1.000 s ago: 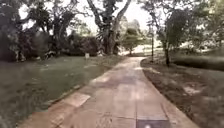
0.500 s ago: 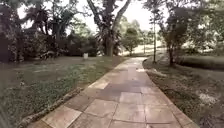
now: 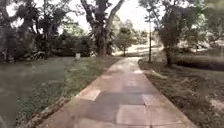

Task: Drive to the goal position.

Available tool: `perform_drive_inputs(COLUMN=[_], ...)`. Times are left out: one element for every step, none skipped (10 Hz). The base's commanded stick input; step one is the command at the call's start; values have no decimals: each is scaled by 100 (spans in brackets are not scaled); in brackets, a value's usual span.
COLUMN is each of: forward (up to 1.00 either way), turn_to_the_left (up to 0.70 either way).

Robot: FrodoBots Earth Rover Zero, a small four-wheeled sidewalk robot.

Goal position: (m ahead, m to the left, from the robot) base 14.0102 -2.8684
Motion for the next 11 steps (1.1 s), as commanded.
perform_drive_inputs(forward=[85,85,85,85,85,85,85,85,85,85,85], turn_to_the_left=[-1,0,0,0,0,0,0,0,0,0,0])
